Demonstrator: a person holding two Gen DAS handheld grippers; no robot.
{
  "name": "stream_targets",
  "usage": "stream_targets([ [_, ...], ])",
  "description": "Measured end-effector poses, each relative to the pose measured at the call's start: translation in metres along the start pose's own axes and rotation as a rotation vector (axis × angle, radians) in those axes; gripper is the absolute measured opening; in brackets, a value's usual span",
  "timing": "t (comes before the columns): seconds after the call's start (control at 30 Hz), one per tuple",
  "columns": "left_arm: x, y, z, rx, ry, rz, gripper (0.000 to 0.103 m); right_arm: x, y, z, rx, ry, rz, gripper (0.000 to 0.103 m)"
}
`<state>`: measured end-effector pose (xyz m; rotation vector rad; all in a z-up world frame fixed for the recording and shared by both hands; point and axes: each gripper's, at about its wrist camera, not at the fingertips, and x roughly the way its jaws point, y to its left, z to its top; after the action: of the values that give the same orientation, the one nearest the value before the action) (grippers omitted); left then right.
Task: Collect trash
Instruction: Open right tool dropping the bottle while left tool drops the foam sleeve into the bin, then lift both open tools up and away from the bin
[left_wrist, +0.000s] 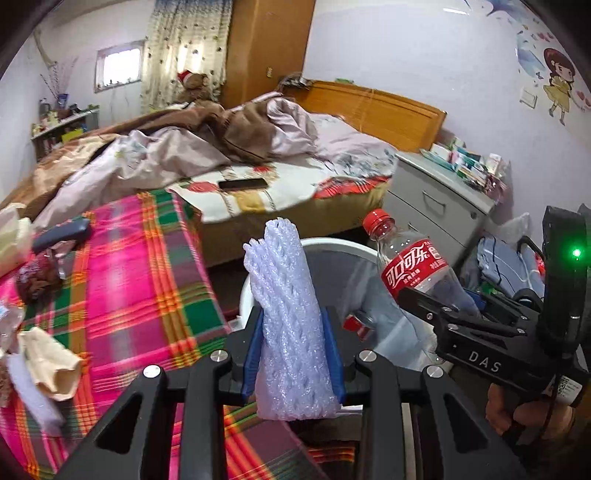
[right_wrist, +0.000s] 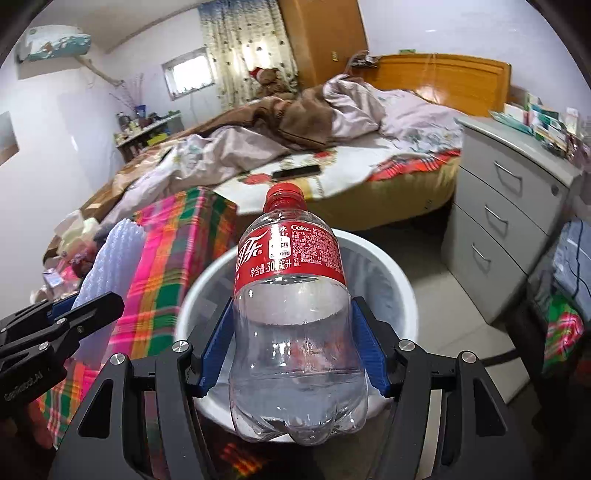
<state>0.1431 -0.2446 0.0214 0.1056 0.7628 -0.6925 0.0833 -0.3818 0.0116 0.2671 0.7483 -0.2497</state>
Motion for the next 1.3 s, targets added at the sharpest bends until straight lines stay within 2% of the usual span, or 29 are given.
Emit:
stream_targets([
  [0.23,0.029,-0.014,0.001,0.021,0.059,-0.013,0.033,0.026,-0.015,-0.004,0.014,0.082,-0.033,0.064],
  [0.37,0.038,-0.015,0.001,0.02,0.072,-0.016,0.034,0.031,-0.018,-0.005,0.01,0.106,-0.008,0.064],
  [0.4,0.04,-0.014,0.001,0.015,0.08,-0.016,0.037,0.031,-0.018,-0.004,0.002,0.105,-0.013,0.064],
  [0.5,0.041,-0.01,0.0,-0.002,0.079,-0.011,0.056,0.032,-0.019,-0.005,-0.014,0.108,-0.035,0.065],
  [0.6,0.039,-0.007,-0.001,-0.015,0.069,-0.017,0.061,0.029,-0.022,-0.005,0.003,0.084,-0.035,0.066],
  [0.97,0.023,0.008,-0.005,-0.05,0.053,0.002,0.061,0.021,-0.013,-0.005,0.002,0.067,-0.026,0.067],
  [1.3,-0.011,0.026,-0.01,-0.076,-0.013,0.049,0.061,0.004,0.006,-0.003,-0.007,0.02,-0.003,0.067],
])
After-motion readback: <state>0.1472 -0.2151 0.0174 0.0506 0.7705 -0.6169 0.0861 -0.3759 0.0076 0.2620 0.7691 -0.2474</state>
